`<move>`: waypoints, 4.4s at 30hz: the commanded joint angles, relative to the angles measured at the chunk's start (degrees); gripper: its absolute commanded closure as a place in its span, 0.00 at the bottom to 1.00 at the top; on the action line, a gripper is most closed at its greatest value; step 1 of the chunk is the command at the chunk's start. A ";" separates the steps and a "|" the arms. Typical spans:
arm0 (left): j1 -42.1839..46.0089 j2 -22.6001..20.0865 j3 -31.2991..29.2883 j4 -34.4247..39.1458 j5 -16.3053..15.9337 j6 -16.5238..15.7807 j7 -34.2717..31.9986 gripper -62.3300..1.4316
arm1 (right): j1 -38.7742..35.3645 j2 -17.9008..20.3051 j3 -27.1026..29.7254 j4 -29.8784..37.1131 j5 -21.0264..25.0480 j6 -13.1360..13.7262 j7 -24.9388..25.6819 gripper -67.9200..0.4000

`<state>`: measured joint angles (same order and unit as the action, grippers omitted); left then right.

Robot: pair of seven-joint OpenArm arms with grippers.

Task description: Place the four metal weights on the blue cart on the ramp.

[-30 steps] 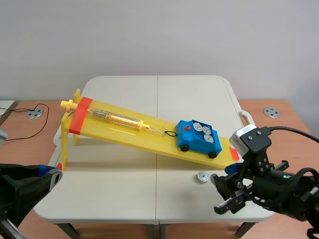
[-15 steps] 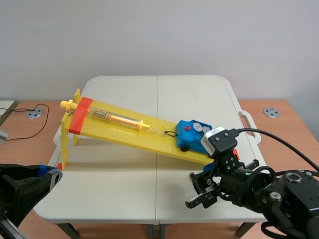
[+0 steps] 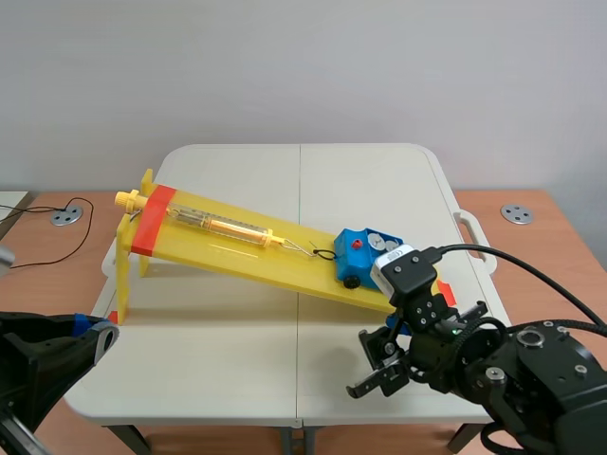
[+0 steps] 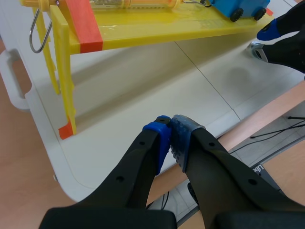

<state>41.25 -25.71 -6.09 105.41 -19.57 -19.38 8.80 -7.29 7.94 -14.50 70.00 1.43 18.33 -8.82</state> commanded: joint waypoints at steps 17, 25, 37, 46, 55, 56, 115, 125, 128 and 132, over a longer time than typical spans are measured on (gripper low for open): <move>-0.48 1.09 -0.90 4.13 -3.34 -1.84 -5.07 0.93 | 6.32 -0.98 0.55 -2.29 1.53 -1.88 8.79 0.78; -0.48 1.07 -0.90 4.13 -3.37 -1.84 -5.07 0.93 | 6.34 -0.94 0.55 -3.13 1.53 -1.88 5.95 0.91; -0.48 1.07 -0.90 4.13 -3.37 -1.86 -5.07 0.93 | 6.27 -0.09 0.55 -2.80 1.79 -0.66 2.45 0.98; -0.48 1.07 -0.90 4.13 -3.37 -1.86 -5.07 0.93 | -1.79 6.38 1.86 11.54 11.21 3.78 1.64 0.98; -0.48 1.07 -0.90 4.13 -3.37 -1.86 -5.09 0.93 | -12.22 10.14 9.77 28.39 22.43 5.73 -0.33 0.98; -0.48 1.07 -0.90 4.13 -3.37 -1.86 -5.09 0.93 | -12.79 10.12 11.08 29.92 24.41 5.75 -0.48 0.98; -0.48 1.07 -0.90 4.13 -3.34 -1.84 -5.09 0.93 | 13.00 -7.78 16.37 5.99 36.37 5.53 -7.41 0.98; -0.48 1.07 -0.90 4.13 -3.34 -1.84 -5.09 0.93 | 13.00 -7.78 16.37 5.99 37.73 5.25 -8.41 0.98; -0.48 1.07 -0.90 4.13 -3.34 -1.84 -5.09 0.93 | 13.03 -7.78 16.37 5.99 37.11 5.05 -7.74 0.97; -0.48 1.07 -0.90 4.13 -3.34 -1.84 -5.09 0.93 | 13.03 -7.76 16.39 5.99 36.65 5.09 -6.60 0.79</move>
<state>41.25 -25.71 -6.09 105.41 -19.57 -19.38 8.80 -0.01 0.32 2.50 72.84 34.33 21.65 -23.86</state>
